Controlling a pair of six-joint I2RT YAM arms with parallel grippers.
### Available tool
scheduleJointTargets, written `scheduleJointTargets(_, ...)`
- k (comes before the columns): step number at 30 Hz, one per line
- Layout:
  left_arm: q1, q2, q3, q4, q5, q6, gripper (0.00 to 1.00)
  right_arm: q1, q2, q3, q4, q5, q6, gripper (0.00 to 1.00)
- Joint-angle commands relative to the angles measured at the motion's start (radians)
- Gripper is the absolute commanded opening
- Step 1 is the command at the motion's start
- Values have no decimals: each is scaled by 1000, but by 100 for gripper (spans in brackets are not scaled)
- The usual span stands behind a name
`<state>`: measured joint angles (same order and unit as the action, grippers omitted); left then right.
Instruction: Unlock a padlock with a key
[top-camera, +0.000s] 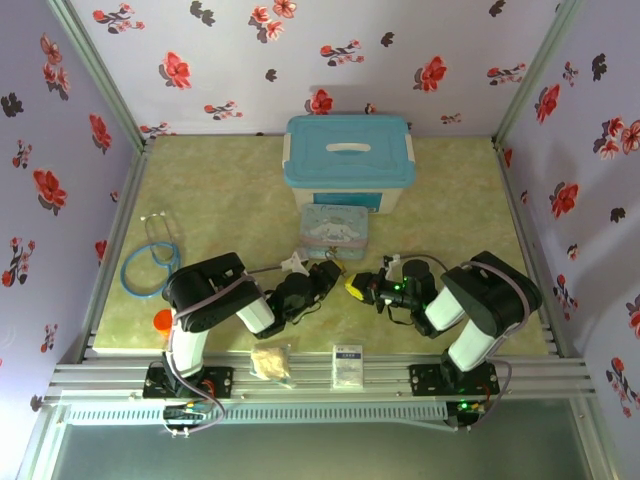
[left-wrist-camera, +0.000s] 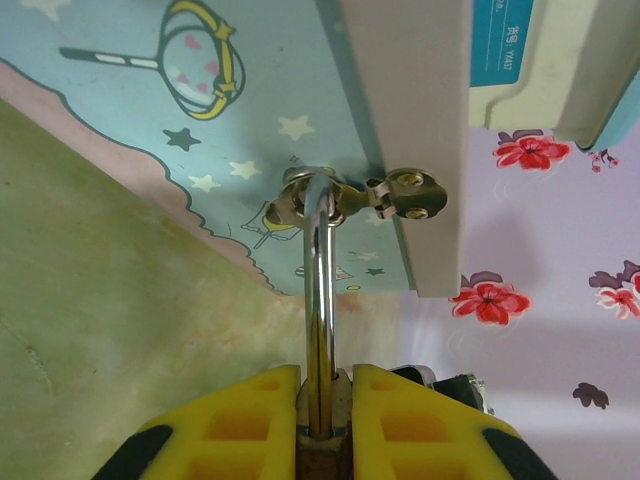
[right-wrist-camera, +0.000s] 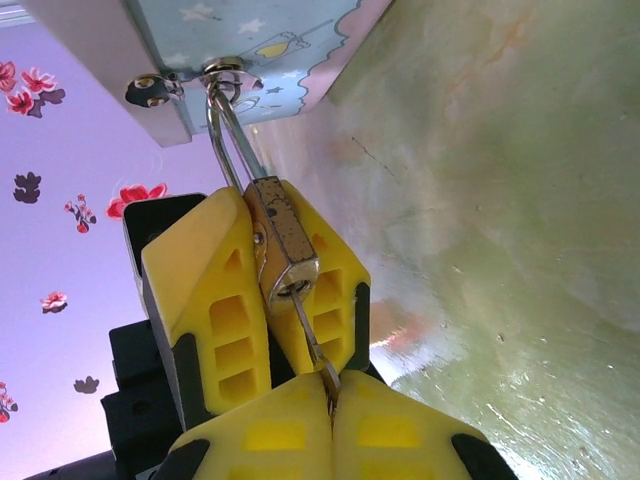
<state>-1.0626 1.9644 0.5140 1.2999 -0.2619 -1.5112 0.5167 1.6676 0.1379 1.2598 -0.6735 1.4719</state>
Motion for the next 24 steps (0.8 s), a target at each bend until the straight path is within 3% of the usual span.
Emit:
scheduleJointTargets(1, -31, 7, 7, -4, 80, 23, 0, -18, 12, 57, 125, 48, -33, 0)
scheduleJointTargets(18, -43, 57, 4, -7, 60, -13, 0, 15, 56, 91, 125, 67, -50, 0)
scheduleJointTargets(24, -42, 51, 11, -8, 63, -9, 0, -56, 71, 85, 92, -6, -112, 0)
